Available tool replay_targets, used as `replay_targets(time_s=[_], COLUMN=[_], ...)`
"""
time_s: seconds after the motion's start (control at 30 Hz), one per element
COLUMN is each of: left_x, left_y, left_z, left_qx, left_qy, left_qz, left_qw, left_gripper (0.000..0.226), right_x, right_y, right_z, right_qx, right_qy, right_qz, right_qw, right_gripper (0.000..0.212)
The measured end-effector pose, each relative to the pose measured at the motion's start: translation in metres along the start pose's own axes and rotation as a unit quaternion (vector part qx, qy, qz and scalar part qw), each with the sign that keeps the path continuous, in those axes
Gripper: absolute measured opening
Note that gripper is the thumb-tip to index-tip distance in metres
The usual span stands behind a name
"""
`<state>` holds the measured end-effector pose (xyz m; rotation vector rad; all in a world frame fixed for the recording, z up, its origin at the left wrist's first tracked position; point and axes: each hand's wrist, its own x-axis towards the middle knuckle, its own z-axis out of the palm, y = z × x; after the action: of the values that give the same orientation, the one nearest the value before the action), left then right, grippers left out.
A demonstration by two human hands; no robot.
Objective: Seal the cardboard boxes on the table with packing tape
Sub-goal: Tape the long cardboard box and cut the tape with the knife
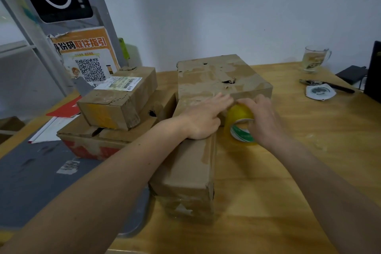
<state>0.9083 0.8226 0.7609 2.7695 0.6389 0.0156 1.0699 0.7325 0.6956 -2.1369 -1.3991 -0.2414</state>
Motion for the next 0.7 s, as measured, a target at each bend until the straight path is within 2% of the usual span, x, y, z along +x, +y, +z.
replay_targets(time_s=[0.07,0.13,0.2,0.3,0.43,0.5,0.6,0.63,0.7], left_x=[0.0,0.002,0.004,0.005,0.003,0.004,0.003,0.001,-0.004], left_y=[-0.002,-0.001,0.0,0.005,0.008,0.006,0.003,0.003,0.005], left_z=[0.004,0.005,0.004,0.004,0.005,0.007,0.004,0.001,-0.006], left_qx=[0.03,0.079,0.056,0.026,0.062,0.068,0.022,0.001,-0.044], left_qy=[0.024,0.001,-0.015,-0.01,0.002,0.015,0.028,0.02,0.026], left_qz=[-0.093,-0.199,-0.263,-0.264,-0.165,-0.154,-0.269,-0.304,-0.313], left_qw=[0.995,0.977,0.963,0.964,0.984,0.986,0.962,0.952,0.948], left_gripper=[0.082,0.095,0.095,0.085,0.07,0.073,0.097,0.1,0.095], right_x=[0.001,0.002,0.002,0.002,0.002,0.001,0.0,-0.001,-0.002], right_y=[0.002,0.003,0.004,0.006,0.003,0.001,0.0,-0.001,-0.003], right_z=[-0.001,0.0,0.0,-0.001,-0.005,-0.008,-0.011,-0.013,-0.016], right_qx=[0.006,0.008,0.011,0.023,0.02,0.022,0.025,0.027,0.035], right_qy=[0.003,0.003,0.0,-0.004,-0.014,-0.02,-0.021,-0.022,-0.025], right_qz=[0.007,0.009,0.011,0.015,0.019,0.026,0.027,0.027,0.03], right_qw=[1.0,1.0,1.0,1.0,1.0,0.999,0.999,0.999,0.999], right_gripper=[0.065,0.066,0.066,0.065,0.064,0.064,0.067,0.068,0.07])
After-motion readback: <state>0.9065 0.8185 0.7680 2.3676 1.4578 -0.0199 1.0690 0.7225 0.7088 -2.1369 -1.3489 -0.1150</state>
